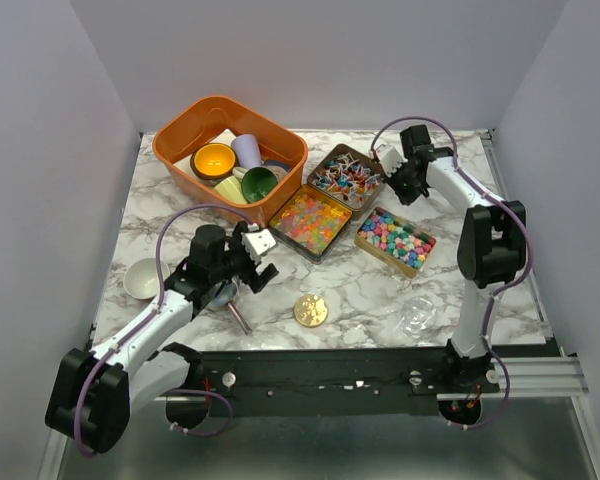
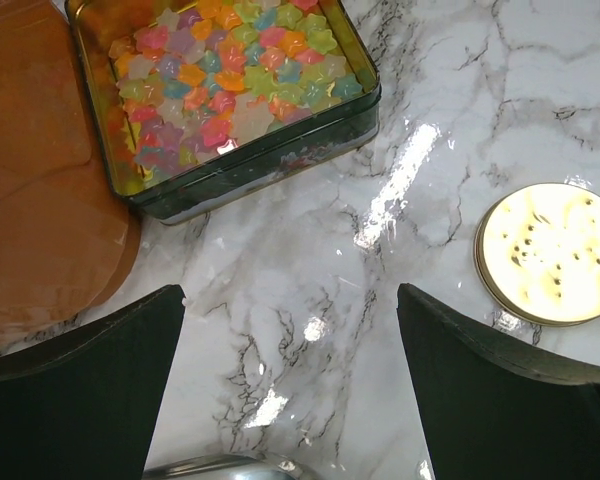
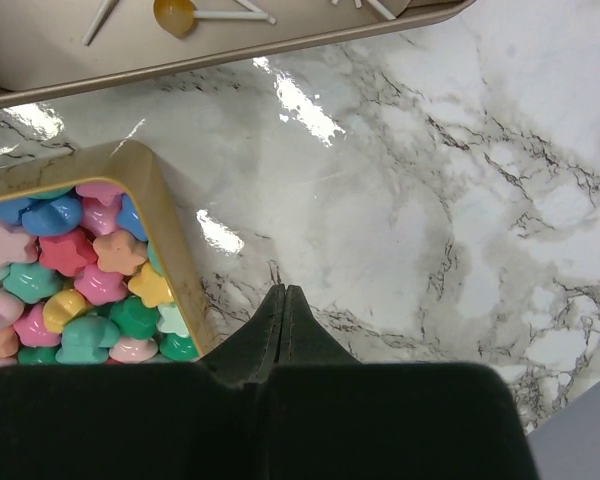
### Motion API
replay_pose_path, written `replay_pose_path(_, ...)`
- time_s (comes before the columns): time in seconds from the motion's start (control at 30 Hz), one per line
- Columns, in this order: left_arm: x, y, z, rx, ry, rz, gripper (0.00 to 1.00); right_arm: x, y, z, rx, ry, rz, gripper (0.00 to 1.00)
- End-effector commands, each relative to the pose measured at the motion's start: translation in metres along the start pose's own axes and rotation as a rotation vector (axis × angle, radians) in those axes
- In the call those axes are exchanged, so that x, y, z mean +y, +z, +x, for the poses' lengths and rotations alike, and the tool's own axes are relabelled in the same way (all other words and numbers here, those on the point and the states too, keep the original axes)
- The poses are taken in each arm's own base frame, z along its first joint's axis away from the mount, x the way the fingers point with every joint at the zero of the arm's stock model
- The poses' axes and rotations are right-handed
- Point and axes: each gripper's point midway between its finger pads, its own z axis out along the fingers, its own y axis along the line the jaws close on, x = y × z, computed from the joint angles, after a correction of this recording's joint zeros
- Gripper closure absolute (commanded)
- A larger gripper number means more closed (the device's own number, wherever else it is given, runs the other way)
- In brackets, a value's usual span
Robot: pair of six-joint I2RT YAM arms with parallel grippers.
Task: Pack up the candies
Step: Adjust the storage box at the center of the board, then pick up the packing bottle from the center of the board, then place the packing bottle at the center of the board.
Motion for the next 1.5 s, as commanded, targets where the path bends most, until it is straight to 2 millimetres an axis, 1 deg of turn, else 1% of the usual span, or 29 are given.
replay_pose_path(0.0, 0.004, -0.001, -0.021, -0.035, 0.009, 0.004, 0.01, -0.009, -0.011, -0.011, -0.031, 0.004, 0.030, 0.99)
replay_pose_path(0.03, 0.004, -0.001, -0.022, -0.039, 0.011, 0.003, 0.01, -0.009, -0.027, -0.019, -0.078, 0.006, 0.042, 0.99)
replay_pose_path(0.1, 0.005, -0.002, -0.027, -0.043, 0.010, -0.003, 0.01, -0.009, -0.047, -0.029, -0.137, 0.019, 0.050, 0.99)
replay_pose_path(0.13, 0.005, -0.003, -0.027, -0.041, 0.015, -0.002, 0.01, -0.010, -0.075, -0.042, -0.215, 0.016, 0.070, 0.99)
replay_pose_path(0.17, 0.003, -0.002, -0.028, -0.035, 0.021, 0.004, 0.01, -0.003, -0.081, -0.040, -0.235, 0.015, 0.058, 0.99)
replay_pose_path(0.2, 0.000, -0.003, -0.025, -0.011, 0.011, 0.014, 0.01, 0.000, -0.096, -0.043, -0.275, 0.017, 0.063, 0.98)
replay_pose_path(0.23, -0.002, -0.004, -0.023, 0.006, 0.003, 0.015, 0.01, 0.008, -0.105, -0.045, -0.314, 0.014, 0.043, 0.87)
replay_pose_path(0.27, -0.005, -0.004, -0.021, 0.018, -0.003, 0.024, 0.01, 0.019, -0.121, -0.038, -0.341, 0.011, 0.036, 0.76)
replay_pose_path(0.3, -0.009, -0.005, -0.019, 0.036, -0.018, 0.033, 0.01, 0.029, -0.125, -0.033, -0.349, 0.004, 0.009, 0.64)
replay_pose_path(0.33, -0.011, -0.006, -0.017, 0.041, -0.018, 0.034, 0.01, 0.041, -0.127, -0.022, -0.333, -0.004, -0.030, 0.46)
replay_pose_path(0.37, -0.011, -0.007, -0.018, 0.035, -0.012, 0.026, 0.01, 0.047, -0.136, -0.016, -0.333, -0.006, -0.034, 0.39)
replay_pose_path(0.4, -0.013, -0.007, -0.018, 0.029, -0.005, 0.028, 0.01, 0.059, -0.128, 0.003, -0.282, 0.005, -0.068, 0.37)
replay_pose_path(0.43, -0.013, -0.007, -0.019, 0.023, 0.007, 0.025, 0.01, 0.076, -0.129, 0.021, -0.229, -0.021, -0.137, 0.36)
replay_pose_path(0.47, -0.013, -0.006, -0.020, 0.020, 0.015, 0.024, 0.01, 0.085, -0.130, 0.034, -0.207, -0.029, -0.181, 0.36)
replay_pose_path(0.5, -0.011, -0.006, -0.023, 0.010, 0.024, 0.015, 0.01, 0.099, -0.137, 0.049, -0.199, -0.049, -0.223, 0.36)
replay_pose_path(0.53, -0.010, -0.005, -0.024, 0.008, 0.026, 0.010, 0.01, 0.115, -0.141, 0.066, -0.179, -0.120, -0.288, 0.36)
replay_pose_path(0.57, -0.008, -0.004, -0.025, 0.004, 0.031, 0.005, 0.01, 0.120, -0.142, 0.077, -0.169, -0.157, -0.291, 0.36)
replay_pose_path(0.6, -0.007, -0.004, -0.025, 0.000, 0.038, -0.001, 0.01, 0.124, -0.155, 0.083, -0.200, -0.208, -0.256, 0.35)
replay_pose_path(0.63, -0.007, -0.004, -0.025, -0.003, 0.042, -0.001, 0.01, 0.133, -0.145, 0.106, -0.159, -0.276, -0.271, 0.34)
replay_pose_path(0.7, -0.008, -0.001, -0.025, -0.008, 0.050, 0.005, 0.01, 0.143, -0.145, 0.124, -0.151, -0.360, -0.275, 0.34)
replay_pose_path(0.73, -0.008, -0.001, -0.024, -0.008, 0.050, 0.007, 0.01, 0.151, -0.143, 0.135, -0.160, -0.448, -0.289, 0.34)
replay_pose_path(0.8, -0.009, 0.001, -0.020, -0.004, 0.041, 0.012, 0.01, 0.161, -0.143, 0.145, -0.163, -0.513, -0.323, 0.34)
replay_pose_path(0.83, -0.010, 0.001, -0.018, 0.000, 0.036, 0.014, 0.01, 0.165, -0.145, 0.145, -0.186, -0.561, -0.338, 0.35)
replay_pose_path(0.93, -0.009, 0.001, -0.014, 0.011, 0.033, 0.005, 0.01, 0.176, -0.142, 0.152, -0.187, -0.606, -0.393, 0.37)
replay_pose_path(1.03, -0.008, -0.002, -0.011, 0.027, 0.029, -0.007, 0.01, 0.180, -0.130, 0.159, -0.160, -0.631, -0.430, 0.40)
replay_pose_path(1.07, -0.008, -0.002, -0.011, 0.033, 0.028, -0.013, 0.01, 0.181, -0.124, 0.159, -0.155, -0.636, -0.444, 0.41)
replay_pose_path(1.2, -0.004, -0.005, -0.005, 0.058, 0.022, -0.039, 0.01, 0.186, -0.116, 0.155, -0.161, -0.673, -0.481, 0.41)
replay_pose_path(1.33, 0.014, -0.009, -0.001, 0.062, -0.038, -0.107, 0.01, 0.195, -0.108, 0.158, -0.156, -0.722, -0.504, 0.42)
replay_pose_path(1.47, 0.025, -0.015, 0.000, 0.067, -0.053, -0.146, 0.01, 0.206, -0.105, 0.158, -0.157, -0.732, -0.536, 0.45)
